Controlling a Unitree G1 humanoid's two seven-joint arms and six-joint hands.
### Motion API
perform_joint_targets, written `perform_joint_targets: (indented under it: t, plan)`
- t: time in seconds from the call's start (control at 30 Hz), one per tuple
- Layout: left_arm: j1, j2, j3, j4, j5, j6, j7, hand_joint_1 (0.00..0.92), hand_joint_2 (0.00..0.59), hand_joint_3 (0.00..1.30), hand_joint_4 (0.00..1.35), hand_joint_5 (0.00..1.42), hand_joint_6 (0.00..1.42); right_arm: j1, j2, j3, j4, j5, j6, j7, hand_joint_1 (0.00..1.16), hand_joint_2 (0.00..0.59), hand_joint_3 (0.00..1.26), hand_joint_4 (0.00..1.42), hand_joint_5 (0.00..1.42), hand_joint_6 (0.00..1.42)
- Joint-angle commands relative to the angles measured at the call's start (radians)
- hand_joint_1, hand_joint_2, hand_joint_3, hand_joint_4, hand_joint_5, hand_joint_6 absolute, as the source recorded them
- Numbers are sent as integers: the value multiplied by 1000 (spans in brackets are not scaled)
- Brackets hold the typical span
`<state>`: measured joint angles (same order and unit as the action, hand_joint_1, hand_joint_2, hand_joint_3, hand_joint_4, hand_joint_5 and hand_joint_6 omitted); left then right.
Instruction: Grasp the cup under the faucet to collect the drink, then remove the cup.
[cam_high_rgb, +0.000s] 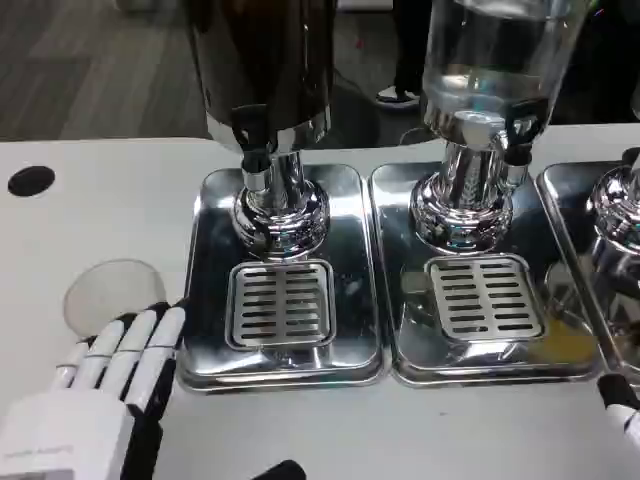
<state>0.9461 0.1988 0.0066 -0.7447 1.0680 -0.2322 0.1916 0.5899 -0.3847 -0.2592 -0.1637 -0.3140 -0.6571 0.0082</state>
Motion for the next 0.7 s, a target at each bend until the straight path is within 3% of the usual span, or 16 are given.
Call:
perform_joint_targets:
  t: [0.03, 0.7]
  plan:
    - [4, 5, 2, 11, -12, -12, 6, 0, 56, 103, 0, 89, 135, 1, 9, 2, 7, -1, 1, 0, 472, 371, 151, 54, 0, 0]
    - [9, 5, 28, 19, -38, -29, 12, 0, 61, 109, 0, 95, 151, -5, 19, 18, -10, -17, 12, 4, 468, 375, 176, 64, 0, 0]
